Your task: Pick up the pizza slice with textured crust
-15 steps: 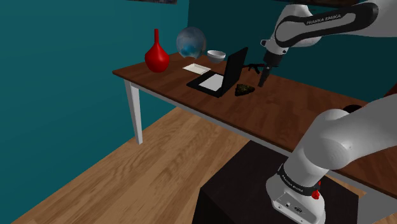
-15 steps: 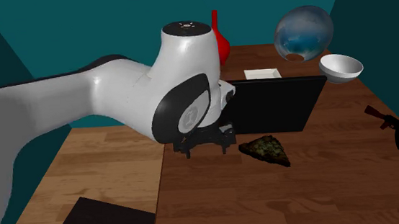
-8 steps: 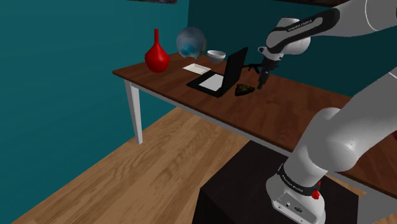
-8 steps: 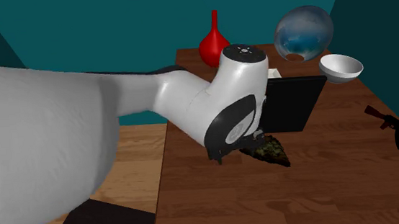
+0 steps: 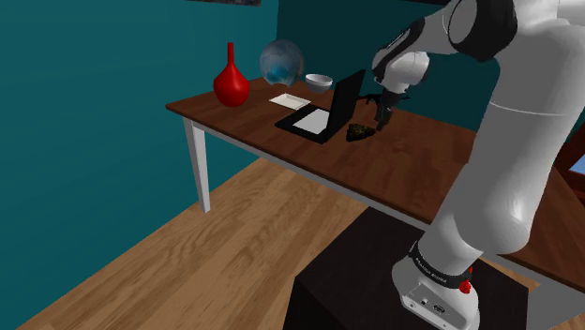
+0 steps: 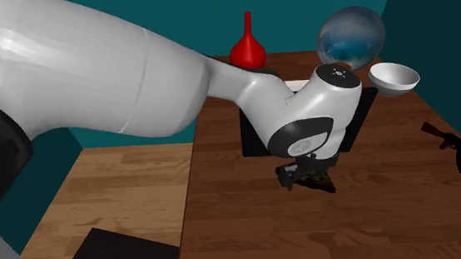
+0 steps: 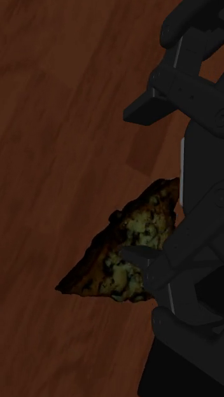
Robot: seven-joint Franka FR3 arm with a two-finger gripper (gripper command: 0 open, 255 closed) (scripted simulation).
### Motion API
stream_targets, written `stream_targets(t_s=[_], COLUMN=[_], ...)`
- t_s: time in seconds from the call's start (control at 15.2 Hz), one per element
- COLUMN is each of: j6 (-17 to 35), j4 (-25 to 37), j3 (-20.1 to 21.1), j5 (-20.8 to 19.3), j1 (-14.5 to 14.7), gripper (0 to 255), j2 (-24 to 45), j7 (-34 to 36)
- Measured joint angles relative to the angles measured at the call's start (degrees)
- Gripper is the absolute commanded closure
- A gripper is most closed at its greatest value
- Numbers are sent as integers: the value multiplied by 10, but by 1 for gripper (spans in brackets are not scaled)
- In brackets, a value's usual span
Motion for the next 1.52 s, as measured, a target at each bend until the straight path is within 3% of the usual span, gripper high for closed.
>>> stream_targets(t_s=[0.13, 0.46, 0.99, 1.06, 1.52], j6=[-12, -54, -22, -20, -16], j4=[44, 182, 186, 184, 184], j3=[29, 109, 141, 142, 143], j5=[64, 158, 196, 198, 200], j1=[-49, -163, -193, -193, -194], gripper=[0, 0, 0, 255, 255], j2=[62, 196, 242, 243, 244], j7=[-70, -171, -206, -208, -209])
